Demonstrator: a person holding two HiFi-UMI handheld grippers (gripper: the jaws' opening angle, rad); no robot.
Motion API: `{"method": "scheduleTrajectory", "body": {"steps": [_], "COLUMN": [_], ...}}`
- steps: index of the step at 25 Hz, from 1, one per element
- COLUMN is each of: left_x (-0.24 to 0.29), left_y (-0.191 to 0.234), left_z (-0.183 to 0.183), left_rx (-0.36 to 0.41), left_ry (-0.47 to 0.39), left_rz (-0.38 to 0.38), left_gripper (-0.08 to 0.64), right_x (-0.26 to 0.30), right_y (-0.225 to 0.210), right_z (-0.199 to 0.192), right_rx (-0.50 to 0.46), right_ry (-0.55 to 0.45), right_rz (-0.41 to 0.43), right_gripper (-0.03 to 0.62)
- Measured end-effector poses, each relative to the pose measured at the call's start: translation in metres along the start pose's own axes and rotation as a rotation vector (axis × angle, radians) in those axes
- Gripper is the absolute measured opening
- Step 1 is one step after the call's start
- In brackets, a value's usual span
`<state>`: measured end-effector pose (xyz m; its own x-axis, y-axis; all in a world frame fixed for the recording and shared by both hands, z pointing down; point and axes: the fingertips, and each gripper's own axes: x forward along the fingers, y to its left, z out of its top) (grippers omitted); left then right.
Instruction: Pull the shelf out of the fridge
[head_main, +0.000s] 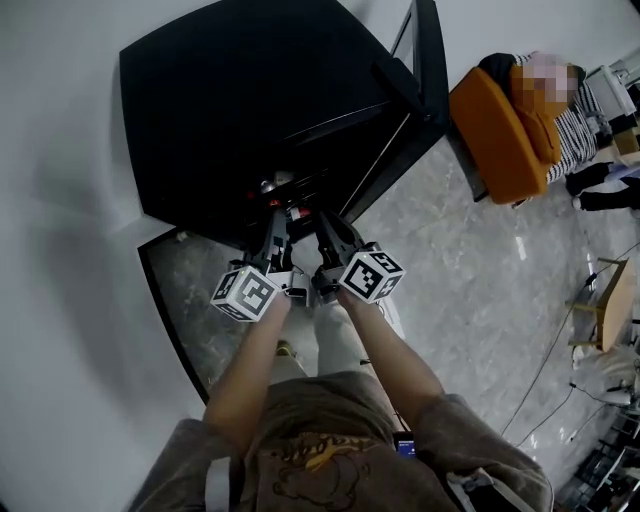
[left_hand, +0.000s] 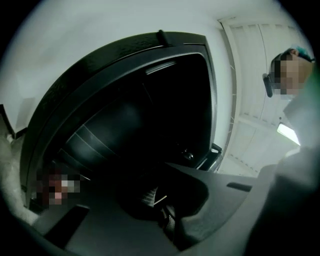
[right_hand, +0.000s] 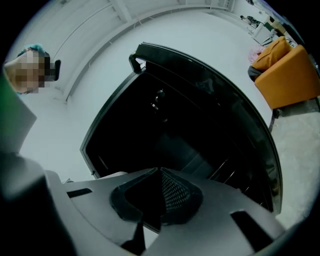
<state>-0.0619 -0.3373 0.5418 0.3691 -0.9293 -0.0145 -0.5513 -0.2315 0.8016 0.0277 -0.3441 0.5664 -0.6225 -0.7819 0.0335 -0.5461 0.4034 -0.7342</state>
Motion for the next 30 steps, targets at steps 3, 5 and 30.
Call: {"method": "scheduleTrajectory", "body": {"steps": [3,5,30], "left_x": [0.005,0.009,0.031], "left_y": [0.023,0.041,0.172], "left_z": [-0.005,-0.011,-0.035], "left_rx": [-0.049,-0.075,-0.474], "left_ry": [-0.006,-0.009,-0.229], "left_rz": [0.037,0.065,0.3], "left_gripper": [0.008,0.008,0.126], "right_x": [0.015,0.025,0.12], "right_y": [-0.018,-0.032,-0.133], "right_z": [-0.017,-0.028,-0.063], "right_rx": [0.017,0.058,0.325], "right_ry": [0.051,0.083,0.173], "right_rz": [-0.006,-0.005,-0.096], "right_gripper": [0.025,0.025,0.197]}}
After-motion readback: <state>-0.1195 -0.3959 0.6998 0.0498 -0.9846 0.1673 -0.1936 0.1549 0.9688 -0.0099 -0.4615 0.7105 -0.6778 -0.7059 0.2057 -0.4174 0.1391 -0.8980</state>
